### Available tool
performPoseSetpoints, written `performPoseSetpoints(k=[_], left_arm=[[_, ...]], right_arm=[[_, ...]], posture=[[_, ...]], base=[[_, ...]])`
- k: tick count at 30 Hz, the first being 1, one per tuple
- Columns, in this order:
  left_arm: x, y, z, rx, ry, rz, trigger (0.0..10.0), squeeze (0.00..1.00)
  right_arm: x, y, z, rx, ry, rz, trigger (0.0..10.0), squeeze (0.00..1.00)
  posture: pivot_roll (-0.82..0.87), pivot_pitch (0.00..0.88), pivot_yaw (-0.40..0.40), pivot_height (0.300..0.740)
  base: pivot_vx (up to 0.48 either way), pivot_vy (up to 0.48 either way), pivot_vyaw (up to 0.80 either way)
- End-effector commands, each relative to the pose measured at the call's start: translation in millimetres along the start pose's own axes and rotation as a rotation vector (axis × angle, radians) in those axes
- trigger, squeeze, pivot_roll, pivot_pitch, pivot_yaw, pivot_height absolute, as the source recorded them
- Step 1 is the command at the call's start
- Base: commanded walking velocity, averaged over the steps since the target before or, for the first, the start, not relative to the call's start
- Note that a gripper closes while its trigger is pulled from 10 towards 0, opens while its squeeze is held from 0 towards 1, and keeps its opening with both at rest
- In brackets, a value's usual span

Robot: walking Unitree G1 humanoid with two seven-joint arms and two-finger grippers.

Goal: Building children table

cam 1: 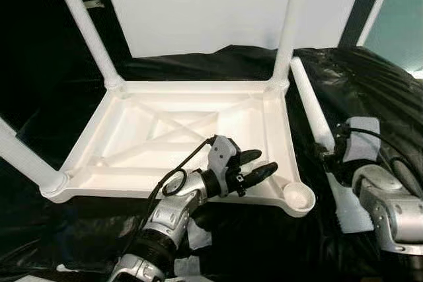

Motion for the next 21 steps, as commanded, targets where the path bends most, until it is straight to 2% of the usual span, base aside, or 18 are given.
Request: performPoseSetpoints(k=[1, 2, 5, 7, 8, 9, 10, 11, 16, 17, 18, 19, 21], left_arm=[[-0.1, -1.2, 1.3, 0.008, 0.023, -0.045, 10.0, 0.00], [-0.1, -1.2, 1.3, 0.008, 0.023, -0.045, 10.0, 0.00], [3.2, -0.9, 11.7, -0.061, 0.116, -0.065, 10.0, 0.00], [3.8, -0.5, 13.8, -0.076, 0.136, -0.069, 10.0, 0.00], [4.2, -0.1, 15.1, -0.086, 0.153, -0.073, 10.0, 0.00], [5.1, 0.4, 16.3, -0.097, 0.169, -0.069, 10.0, 0.00], [5.7, 0.7, 17.1, -0.103, 0.177, -0.066, 10.0, 0.00], [6.6, 1.0, 18.1, -0.111, 0.185, -0.061, 10.0, 0.00], [7.7, 1.1, 18.9, -0.118, 0.190, -0.057, 10.0, 0.00], [8.8, 1.5, 20.5, -0.130, 0.202, -0.053, 10.0, 0.00], [11.0, 1.3, 27.3, -0.173, 0.243, -0.050, 10.0, 0.00], [11.0, 1.3, 27.3, -0.173, 0.243, -0.050, 10.0, 0.00], [14.1, 0.3, 39.4, -0.247, 0.315, -0.054, 10.0, 0.00]], right_arm=[[7.0, 6.0, 22.4, -0.142, 0.070, 0.045, 0.0, 0.00], [7.0, 6.0, 22.4, -0.142, 0.070, 0.045, 0.0, 0.00], [10.2, 16.8, 45.3, -0.304, 0.193, 0.059, 0.0, 0.00], [11.3, 18.8, 48.3, -0.330, 0.217, 0.058, 0.0, 0.00], [12.7, 20.3, 50.1, -0.352, 0.227, 0.054, 0.3, 0.00], [15.1, 21.2, 51.2, -0.365, 0.228, 0.050, 2.4, 0.00], [16.6, 21.7, 51.8, -0.371, 0.227, 0.048, 2.4, 0.00], [19.4, 22.0, 52.5, -0.379, 0.229, 0.045, 3.4, 0.00], [22.3, 22.5, 52.5, -0.392, 0.237, 0.042, 3.4, 0.00], [25.3, 21.7, 51.9, -0.396, 0.253, 0.027, 10.0, 0.00], [28.7, 19.0, 51.3, -0.411, 0.312, -0.013, 10.0, 0.00], [28.7, 19.0, 51.3, -0.411, 0.312, -0.013, 10.0, 0.00], [35.6, 15.6, 50.4, -0.446, 0.413, -0.057, 10.0, 0.00]], posture=[[-0.17, 0.000, 0.072, 0.740], [-0.17, 0.000, 0.072, 0.740], [-0.18, 0.000, 0.078, 0.740], [-0.18, 0.000, 0.079, 0.740], [-0.18, 0.000, 0.079, 0.740], [-0.18, 0.000, 0.079, 0.740], [-0.18, 0.000, 0.079, 0.740], [-0.18, 0.000, 0.078, 0.740], [-0.18, 0.000, 0.078, 0.740], [-0.17, 0.000, 0.075, 0.740], [-0.17, 0.000, 0.072, 0.740], [-0.17, 0.000, 0.072, 0.740], [-0.16, 0.000, 0.068, 0.740]], base=[[0.000, 0.000, 0.00], [0.000, 0.000, 0.00], [0.000, 0.000, 0.00], [0.000, 0.000, 0.00], [0.000, 0.000, 0.00], [0.000, 0.000, 0.00], [0.000, 0.000, 0.00], [0.000, 0.000, 0.00], [0.000, 0.000, 0.00], [0.000, 0.000, 0.00], [0.000, 0.000, 0.00], [0.000, 0.000, 0.00], [0.000, 0.000, 0.00]])
Point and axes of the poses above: a point about 5 cm out from each wrist's last joint towards the gripper, its own y axis pointing back from the gripper into the wrist, its own z axis along the axis of the wrist's last joint, x = y × z, the point moved 1 cm from there along -y, pointing out of the wrist towards the gripper, and after that the axes turned 11 degrees about y, right-handed, at the moved point
